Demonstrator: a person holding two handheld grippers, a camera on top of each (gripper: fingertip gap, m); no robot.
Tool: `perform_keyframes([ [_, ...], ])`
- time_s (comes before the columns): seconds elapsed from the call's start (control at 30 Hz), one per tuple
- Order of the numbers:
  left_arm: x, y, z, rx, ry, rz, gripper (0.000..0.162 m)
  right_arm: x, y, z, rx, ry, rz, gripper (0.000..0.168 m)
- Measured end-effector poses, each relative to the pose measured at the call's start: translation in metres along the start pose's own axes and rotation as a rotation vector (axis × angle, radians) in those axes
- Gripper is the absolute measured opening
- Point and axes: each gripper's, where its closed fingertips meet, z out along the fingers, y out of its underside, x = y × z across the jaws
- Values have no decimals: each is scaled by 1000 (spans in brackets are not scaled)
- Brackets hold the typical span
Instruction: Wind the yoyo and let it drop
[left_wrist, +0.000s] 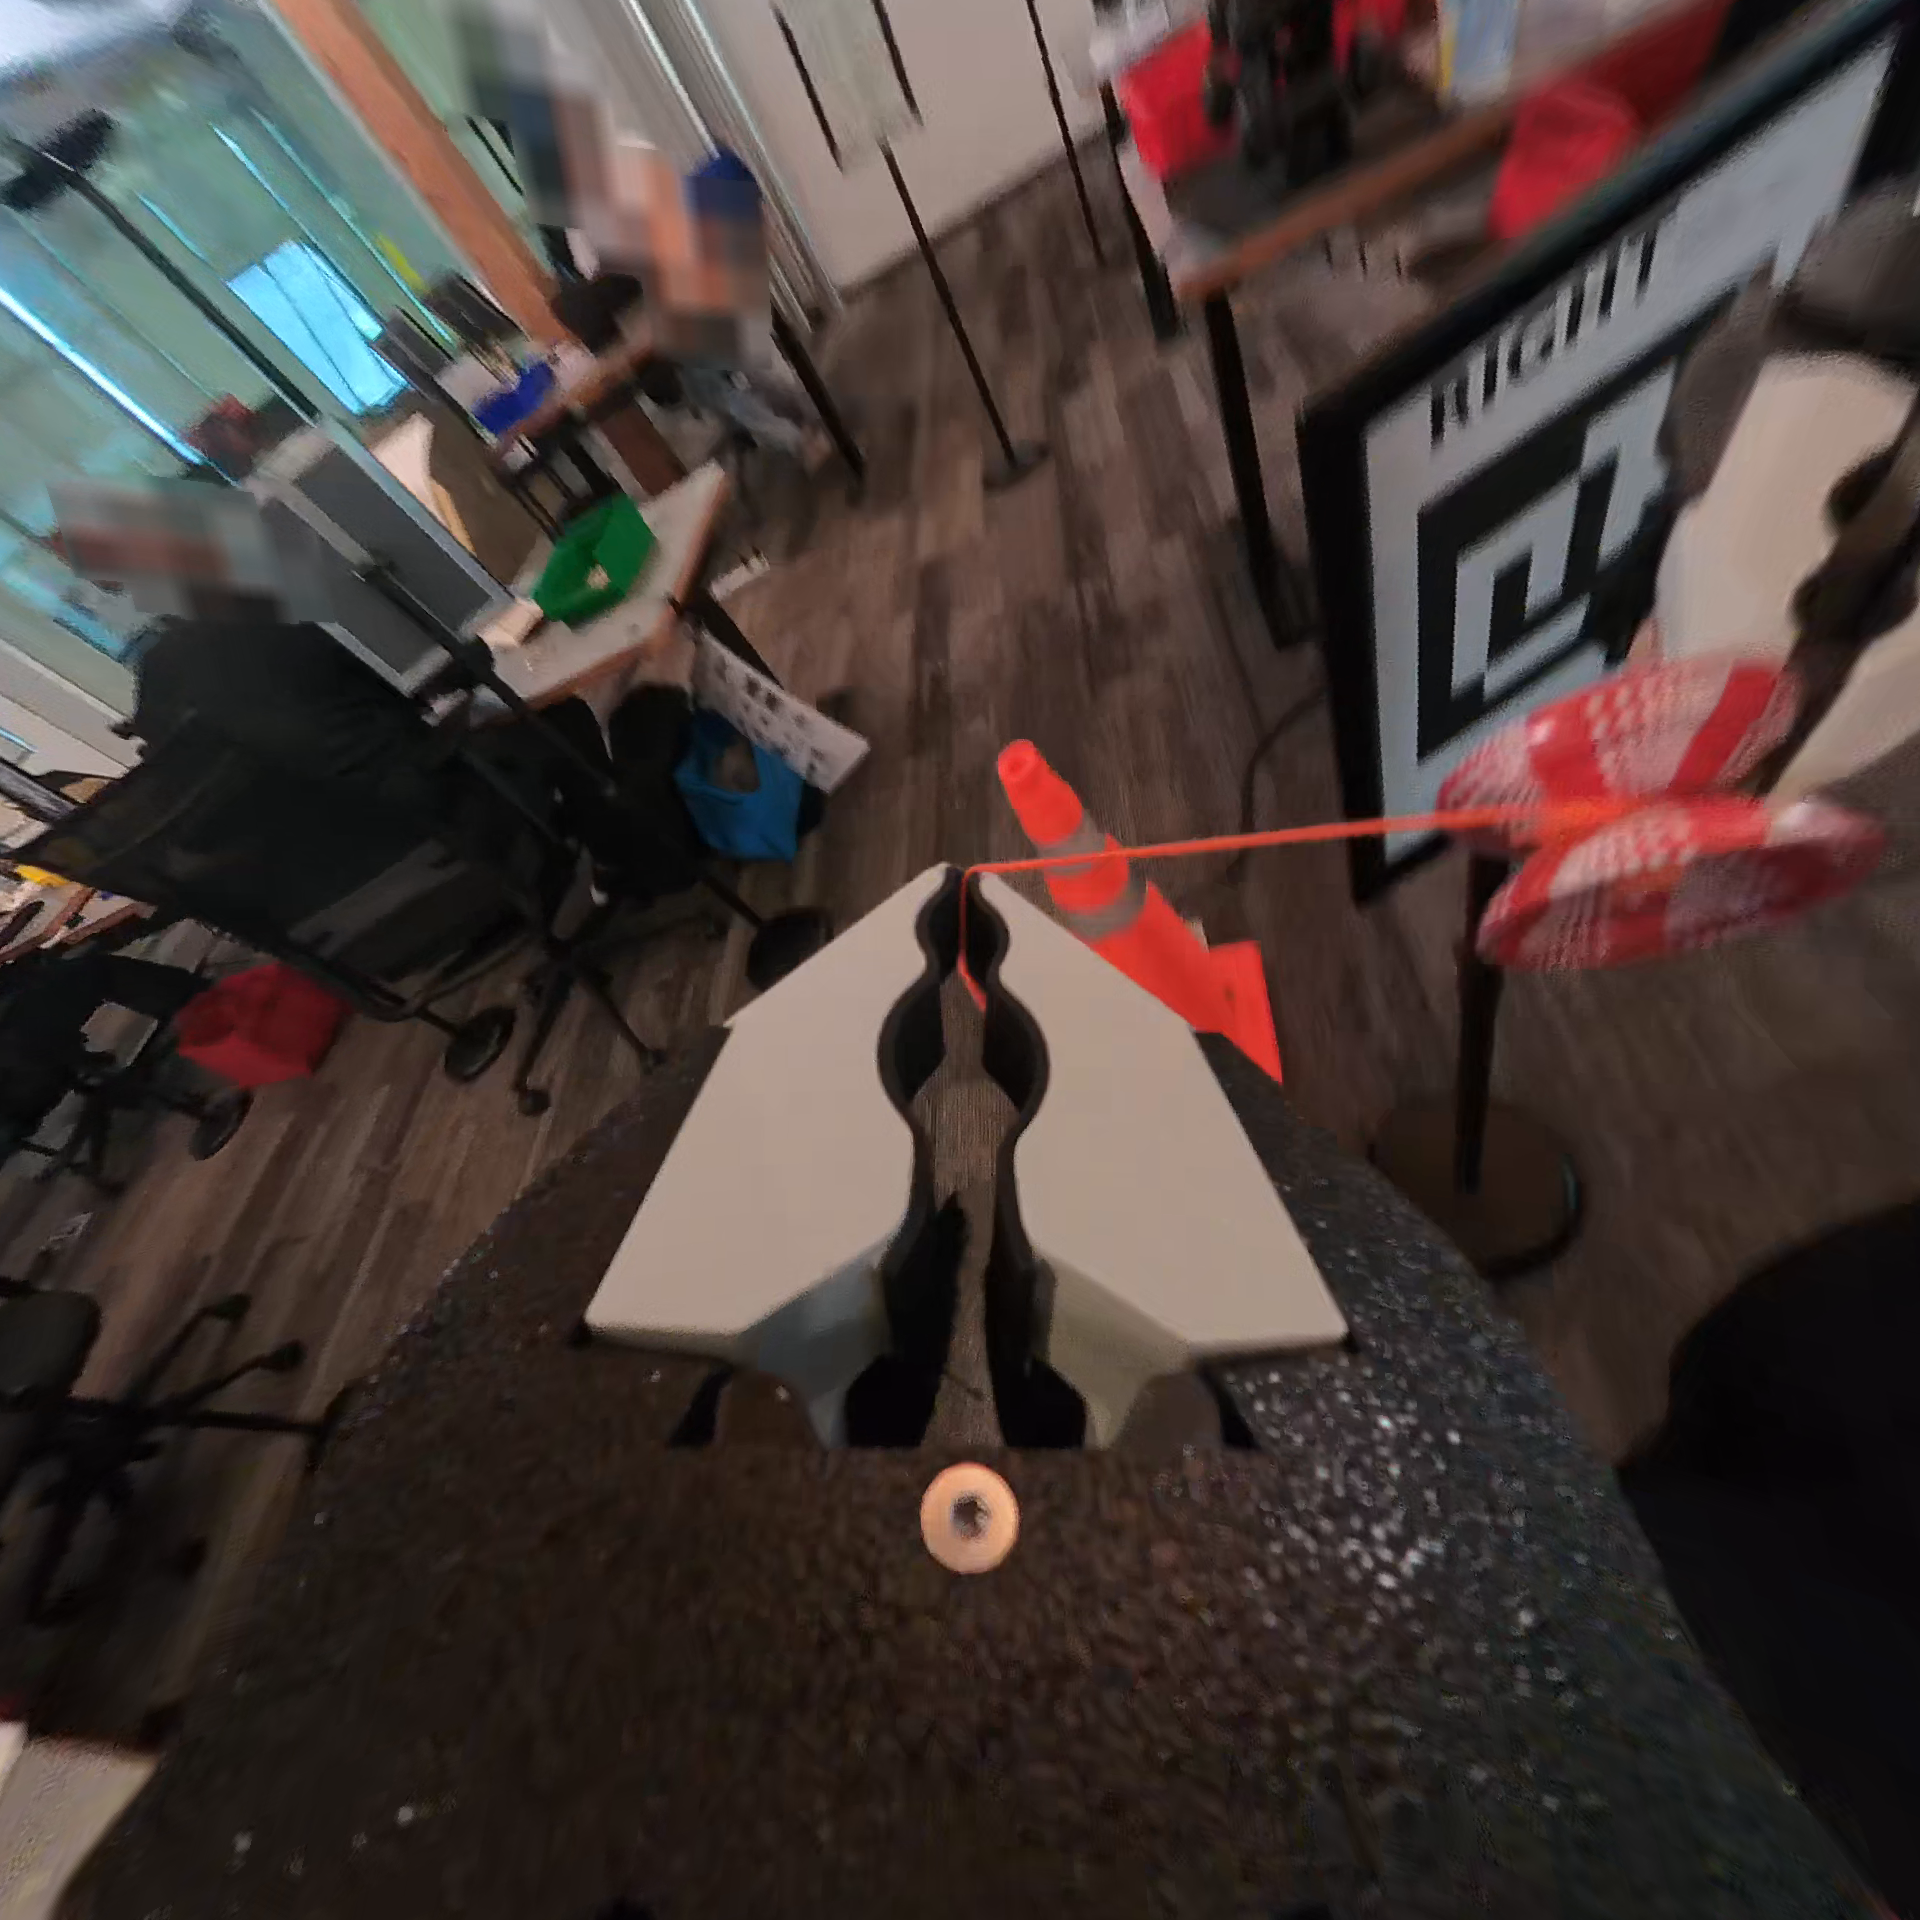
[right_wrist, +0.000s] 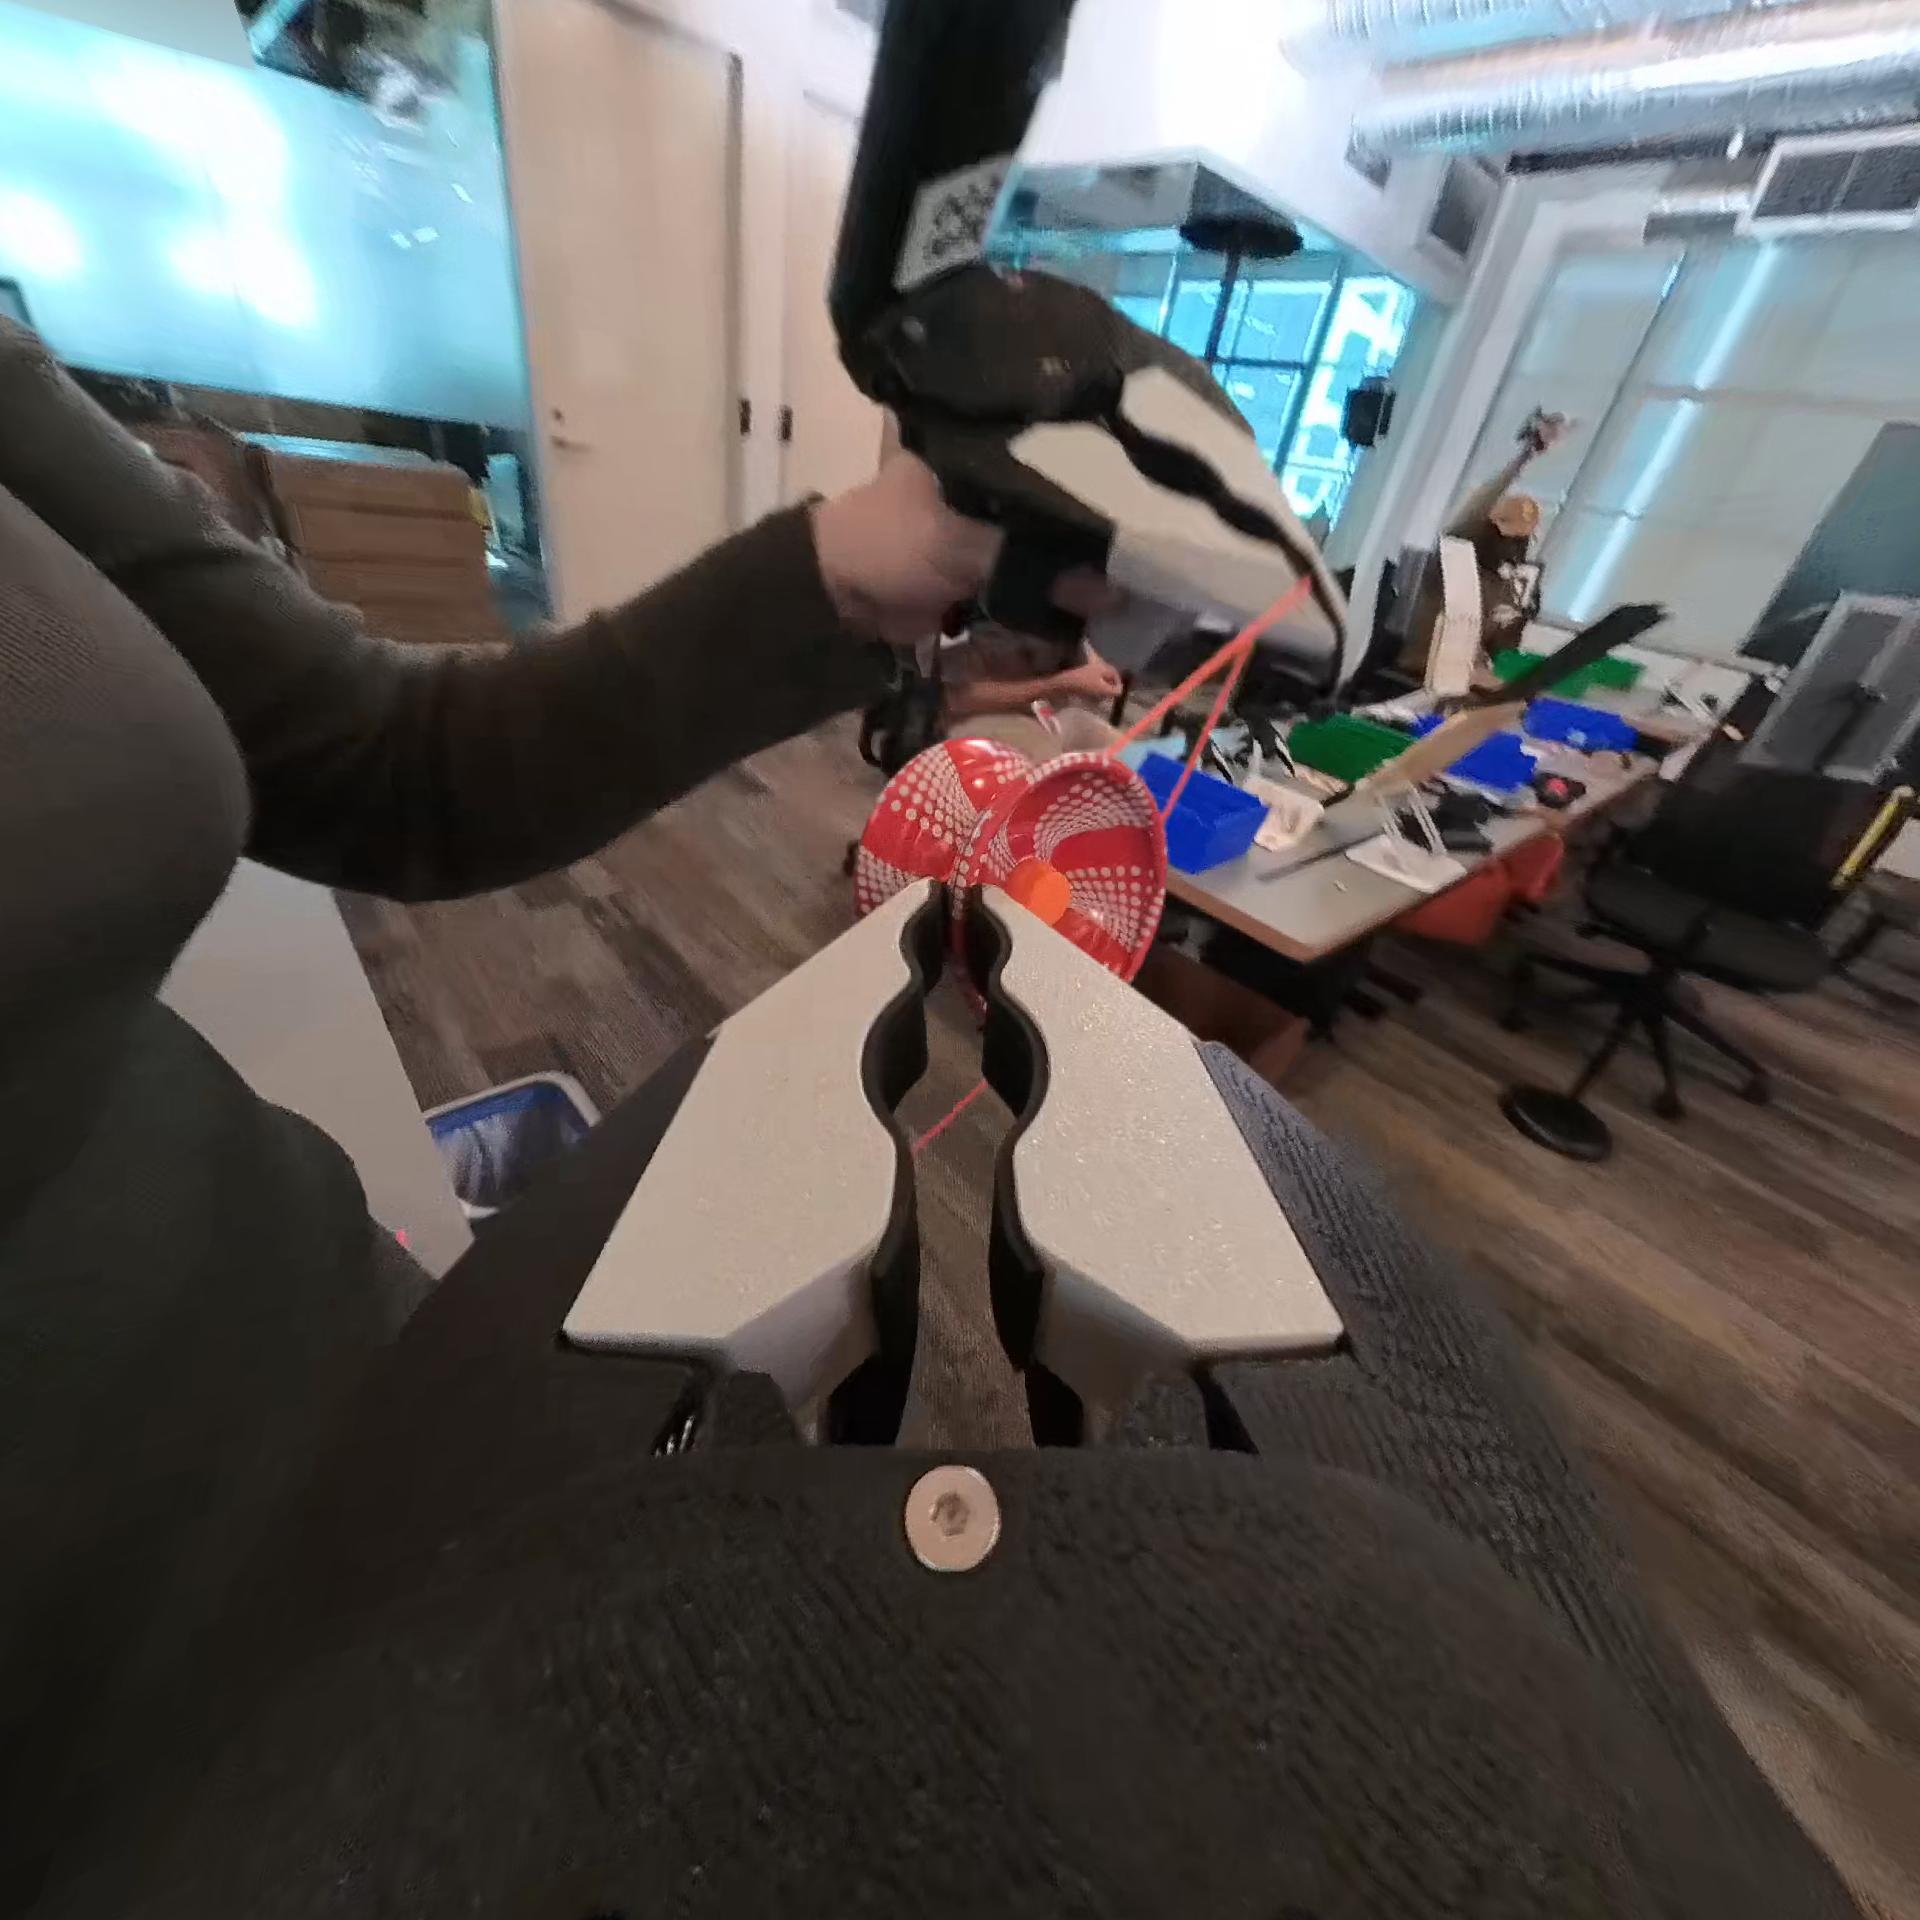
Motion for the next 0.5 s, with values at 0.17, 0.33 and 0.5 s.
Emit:
perform_keyframes([
  [0.17,-17,9,-2,15,-130,-74,0,-4,-12,3,90,-63,42,1],
  [0.33,-10,52,17,-51,-84,-204,0,1,-12,6,107,-61,59,1],
  [0.5,-3,56,13,105,-22,-441,0,32,-9,12,85,87,94,1],
])
